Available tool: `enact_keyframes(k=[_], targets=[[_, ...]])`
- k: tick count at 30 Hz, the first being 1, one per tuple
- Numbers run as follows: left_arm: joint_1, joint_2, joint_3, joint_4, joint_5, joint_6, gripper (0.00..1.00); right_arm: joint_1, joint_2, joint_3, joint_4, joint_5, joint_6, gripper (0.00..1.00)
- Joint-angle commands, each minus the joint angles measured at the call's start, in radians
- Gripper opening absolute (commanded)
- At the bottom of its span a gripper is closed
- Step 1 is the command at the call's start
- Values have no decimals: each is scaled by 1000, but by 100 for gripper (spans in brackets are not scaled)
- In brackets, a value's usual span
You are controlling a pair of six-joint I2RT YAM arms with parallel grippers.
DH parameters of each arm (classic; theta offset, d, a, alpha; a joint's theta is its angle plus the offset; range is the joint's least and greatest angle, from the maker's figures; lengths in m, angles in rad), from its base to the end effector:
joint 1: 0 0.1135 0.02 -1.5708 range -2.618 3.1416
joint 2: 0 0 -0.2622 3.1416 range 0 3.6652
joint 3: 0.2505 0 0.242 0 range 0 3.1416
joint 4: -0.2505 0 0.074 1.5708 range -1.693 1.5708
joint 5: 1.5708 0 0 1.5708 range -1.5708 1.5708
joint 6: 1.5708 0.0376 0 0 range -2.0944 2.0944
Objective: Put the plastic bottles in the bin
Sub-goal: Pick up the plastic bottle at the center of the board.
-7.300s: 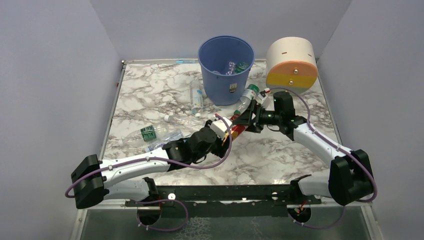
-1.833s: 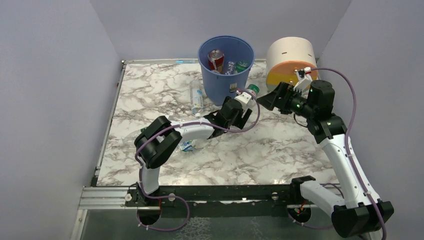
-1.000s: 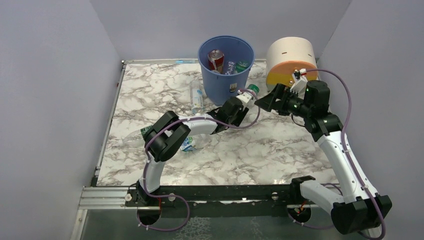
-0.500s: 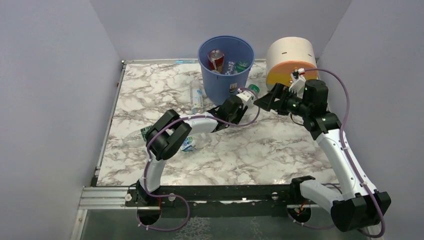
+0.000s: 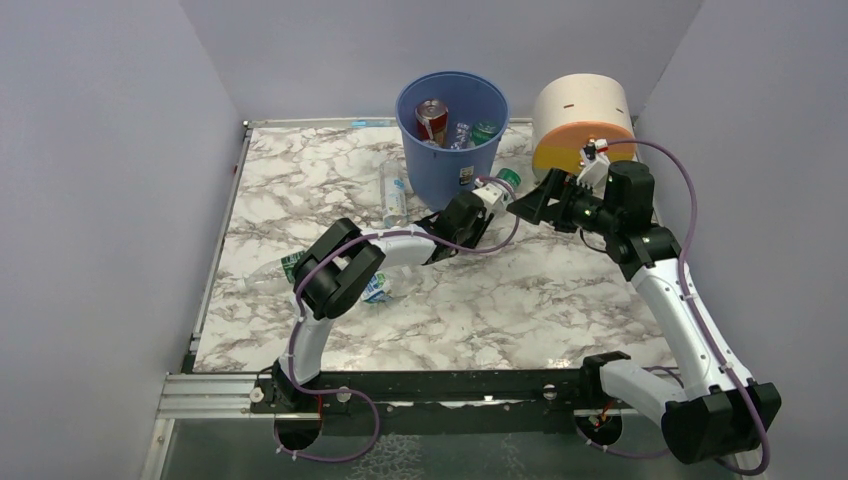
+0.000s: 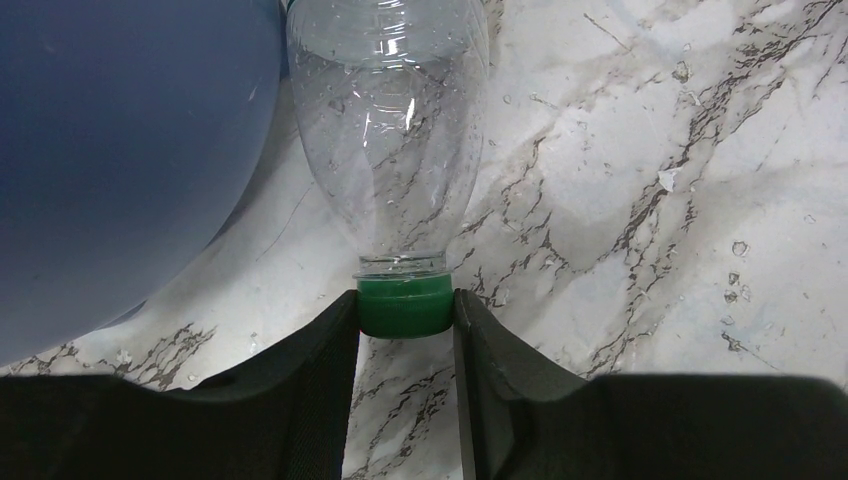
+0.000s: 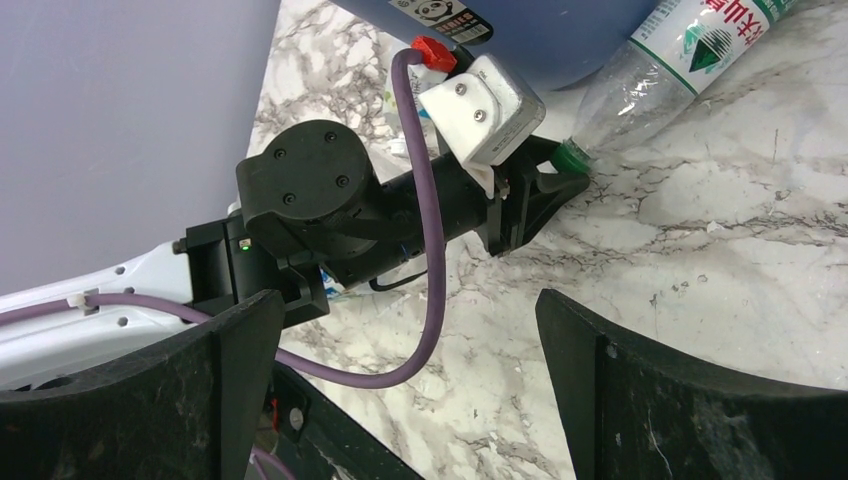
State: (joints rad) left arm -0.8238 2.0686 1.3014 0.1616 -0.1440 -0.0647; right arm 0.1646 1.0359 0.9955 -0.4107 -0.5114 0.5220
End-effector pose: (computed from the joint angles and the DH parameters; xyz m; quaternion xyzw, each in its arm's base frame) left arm 0.3077 -0.3243 0.1610 0.2963 0.8330 -0.1414 0.4453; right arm 0.2132 0.0541 0.3430 0.0135 0.8306 0.3747 0.4117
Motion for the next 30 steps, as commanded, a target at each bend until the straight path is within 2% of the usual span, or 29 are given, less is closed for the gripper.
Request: enact_keyframes(k=[1, 17, 30], targets=[[5, -58, -14, -10, 37, -23, 32, 4, -21, -5, 18, -17, -8, 99], [3, -360, -257, -34, 74, -95, 31, 4, -35, -18, 14, -8, -3, 99], [4, -667, -383, -112, 95, -123, 31, 4, -17, -71, 45, -16, 85, 99]])
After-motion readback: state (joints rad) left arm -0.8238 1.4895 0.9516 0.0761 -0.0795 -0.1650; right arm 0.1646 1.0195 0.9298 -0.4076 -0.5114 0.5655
